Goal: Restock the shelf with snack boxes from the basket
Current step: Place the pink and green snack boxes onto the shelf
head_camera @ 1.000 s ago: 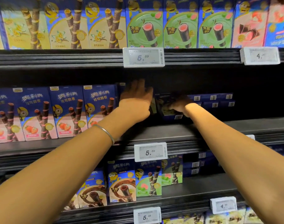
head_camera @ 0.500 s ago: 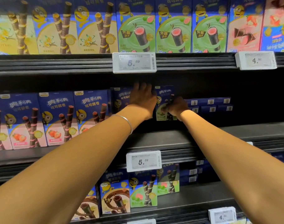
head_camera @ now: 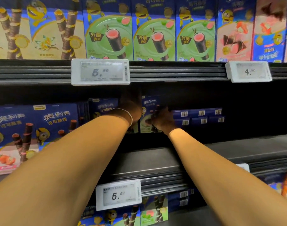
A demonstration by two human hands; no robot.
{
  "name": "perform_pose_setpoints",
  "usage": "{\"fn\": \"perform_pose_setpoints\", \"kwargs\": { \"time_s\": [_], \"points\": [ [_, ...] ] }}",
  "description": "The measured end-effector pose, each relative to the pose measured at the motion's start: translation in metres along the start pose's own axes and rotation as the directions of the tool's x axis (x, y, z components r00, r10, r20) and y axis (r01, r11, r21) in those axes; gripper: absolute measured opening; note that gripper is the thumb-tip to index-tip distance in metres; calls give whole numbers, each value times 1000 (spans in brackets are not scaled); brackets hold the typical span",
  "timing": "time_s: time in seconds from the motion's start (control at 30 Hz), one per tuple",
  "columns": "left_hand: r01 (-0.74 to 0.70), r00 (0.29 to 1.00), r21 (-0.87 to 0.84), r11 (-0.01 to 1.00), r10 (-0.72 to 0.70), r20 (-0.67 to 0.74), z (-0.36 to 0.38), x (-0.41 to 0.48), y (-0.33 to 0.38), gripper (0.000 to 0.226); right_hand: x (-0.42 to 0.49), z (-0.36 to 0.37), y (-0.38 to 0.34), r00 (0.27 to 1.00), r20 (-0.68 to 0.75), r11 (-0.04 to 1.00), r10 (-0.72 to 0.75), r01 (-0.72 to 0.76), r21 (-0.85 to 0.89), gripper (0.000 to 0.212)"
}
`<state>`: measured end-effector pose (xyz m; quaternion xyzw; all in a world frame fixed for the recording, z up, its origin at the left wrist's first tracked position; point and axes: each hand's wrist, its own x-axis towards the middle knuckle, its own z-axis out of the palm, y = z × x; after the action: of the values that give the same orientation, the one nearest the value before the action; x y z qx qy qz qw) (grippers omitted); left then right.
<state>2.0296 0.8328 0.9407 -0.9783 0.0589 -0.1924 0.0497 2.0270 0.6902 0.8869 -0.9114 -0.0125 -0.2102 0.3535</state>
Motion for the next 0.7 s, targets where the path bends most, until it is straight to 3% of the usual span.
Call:
{"fn": "perform_pose_setpoints", "kwargs": {
  "time_s": [0.1,0.23,0.33,0.47,0.7],
  "points": [
    [-23,1000,-154,988,25,6,4,8,1,103,4,3,2,1000,-17,1000,2,-2,-1,97],
    [-63,993,-117,991,50,-107,9,16,-3,115,5,3,4,998,-10,998,-60,59,-32,88],
    [-123,969,6,992,121,-213,19,21,-2,122,4,2,4,998,0,998,-58,58,-17,88],
    [-83,961,170,982,124,-249,23,20,1,126,3,0,3,999,27,999,-37,37,14,87],
    [7,974,388,922,82,-212,3,-11,16,110,-3,-3,0,1000,18,995,23,-25,96,88]
  ]
}}
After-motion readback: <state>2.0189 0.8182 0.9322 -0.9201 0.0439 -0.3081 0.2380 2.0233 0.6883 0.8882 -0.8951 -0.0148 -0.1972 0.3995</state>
